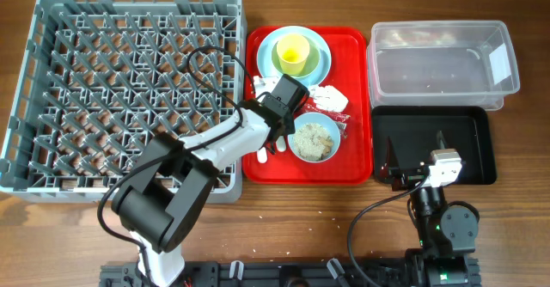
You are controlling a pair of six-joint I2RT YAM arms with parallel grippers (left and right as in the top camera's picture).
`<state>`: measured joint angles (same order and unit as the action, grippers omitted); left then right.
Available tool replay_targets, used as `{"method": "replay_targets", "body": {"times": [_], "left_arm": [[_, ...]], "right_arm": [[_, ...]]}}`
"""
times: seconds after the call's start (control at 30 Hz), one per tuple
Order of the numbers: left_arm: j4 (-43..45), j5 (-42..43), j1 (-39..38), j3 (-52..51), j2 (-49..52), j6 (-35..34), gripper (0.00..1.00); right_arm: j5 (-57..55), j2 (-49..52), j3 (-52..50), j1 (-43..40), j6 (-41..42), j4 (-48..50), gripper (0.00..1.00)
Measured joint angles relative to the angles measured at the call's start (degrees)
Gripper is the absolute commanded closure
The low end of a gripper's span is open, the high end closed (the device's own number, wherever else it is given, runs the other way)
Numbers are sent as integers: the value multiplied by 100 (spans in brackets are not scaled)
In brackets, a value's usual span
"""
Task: Sort waste into correct bins and load items into the dishwasher rack
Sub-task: 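Grasp the white plastic spoon with the left gripper, then carry the spoon to the dish rack and release it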
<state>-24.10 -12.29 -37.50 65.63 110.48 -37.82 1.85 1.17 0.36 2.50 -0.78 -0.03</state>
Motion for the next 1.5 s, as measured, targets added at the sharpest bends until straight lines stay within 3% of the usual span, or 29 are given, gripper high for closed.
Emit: {"method": "replay_targets", "body": {"times": [0.1,0.3,0.47,0.57,0.7,0.8,1.0,1.07,1.13,1.2,1.43,1.5], "left_arm": [[127,-35,0,2,55,11,96],[-39,-138,-7,118,-313,251,96],[-1001,-350,142,326,-2673,1036,96],[-1419,-555,627,367,-3320,1506,96],[-1700,-581,1292,367,-2896,1808,96],[-1696,-514,1434,363,-1829,1829,96],[-1556,-435,1443,358,-1032,1869,94],[-1504,-435,1443,358,-1032,1869,88],[-1493,-435,1443,358,-1032,1867,66],[-1488,-411,1443,358,-1032,1904,55],[-1709,-435,1460,483,-1812,1952,47],[-1753,-435,1460,538,-2529,1952,36]], "right_arm": [[0,0,0,-2,0,0,0],[0,0,0,-2,0,2,0],[0,0,0,-2,0,2,0],[0,0,0,-2,0,2,0],[0,0,0,-2,0,2,0],[0,0,0,-2,0,2,0],[0,0,0,-2,0,2,0],[0,0,0,-2,0,2,0],[0,0,0,-2,0,2,0],[0,0,0,-2,0,2,0],[0,0,0,-2,0,0,0],[0,0,0,-2,0,2,0]]}}
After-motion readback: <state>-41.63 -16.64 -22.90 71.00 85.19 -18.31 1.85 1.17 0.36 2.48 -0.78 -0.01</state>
